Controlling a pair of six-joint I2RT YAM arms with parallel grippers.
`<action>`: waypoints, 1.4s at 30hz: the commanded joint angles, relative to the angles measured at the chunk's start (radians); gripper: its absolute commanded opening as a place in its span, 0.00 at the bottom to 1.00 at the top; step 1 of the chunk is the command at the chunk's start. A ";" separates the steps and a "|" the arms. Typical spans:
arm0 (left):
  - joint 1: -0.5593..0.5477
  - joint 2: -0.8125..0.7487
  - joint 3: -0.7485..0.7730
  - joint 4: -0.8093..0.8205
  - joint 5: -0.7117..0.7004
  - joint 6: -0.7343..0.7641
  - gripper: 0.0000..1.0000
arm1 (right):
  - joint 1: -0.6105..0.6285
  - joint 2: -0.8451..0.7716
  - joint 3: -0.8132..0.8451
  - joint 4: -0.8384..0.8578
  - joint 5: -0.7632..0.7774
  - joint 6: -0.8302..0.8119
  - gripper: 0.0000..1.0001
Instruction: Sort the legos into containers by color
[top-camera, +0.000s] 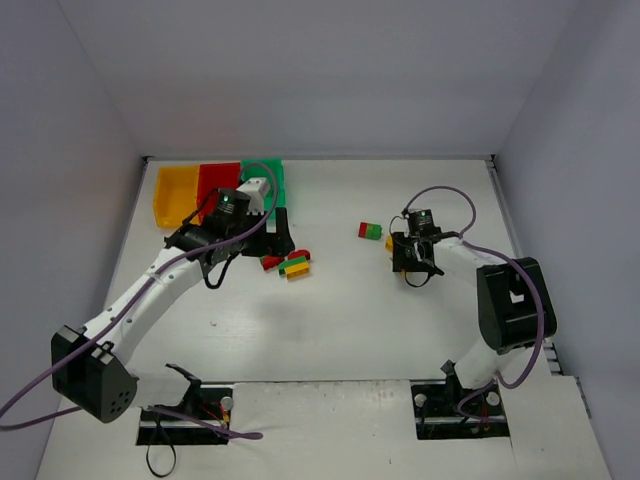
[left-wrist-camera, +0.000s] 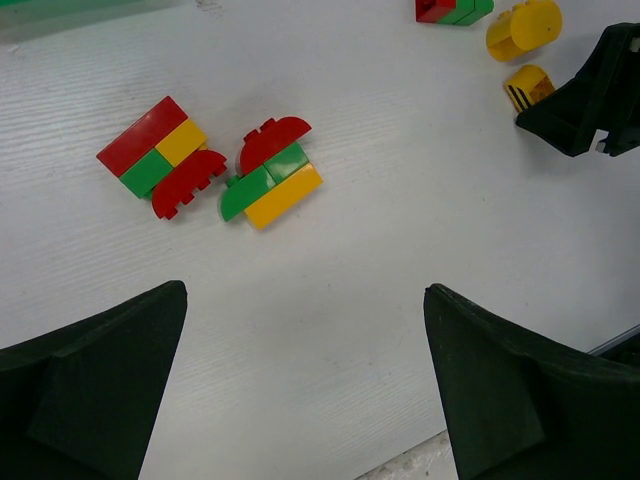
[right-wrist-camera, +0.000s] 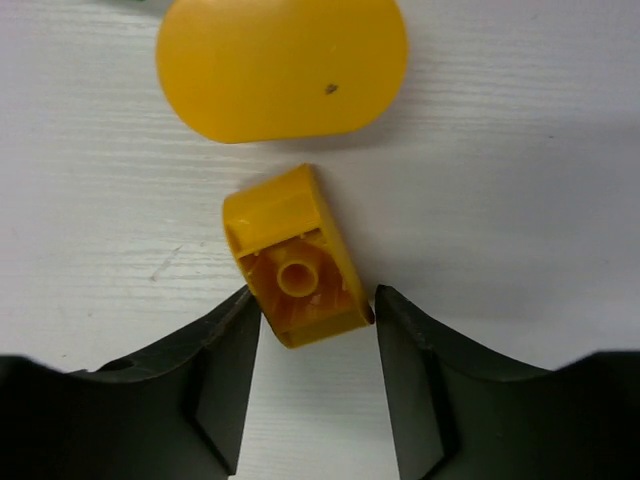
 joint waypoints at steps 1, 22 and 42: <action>0.000 -0.023 0.036 0.034 0.021 -0.011 0.97 | 0.047 -0.022 -0.010 0.016 -0.031 0.020 0.44; -0.031 0.050 0.070 0.244 0.229 -0.235 0.97 | 0.299 -0.502 -0.088 0.246 -0.263 -0.064 0.00; -0.154 0.203 0.188 0.313 0.246 -0.281 0.82 | 0.369 -0.471 0.030 0.337 -0.370 -0.071 0.02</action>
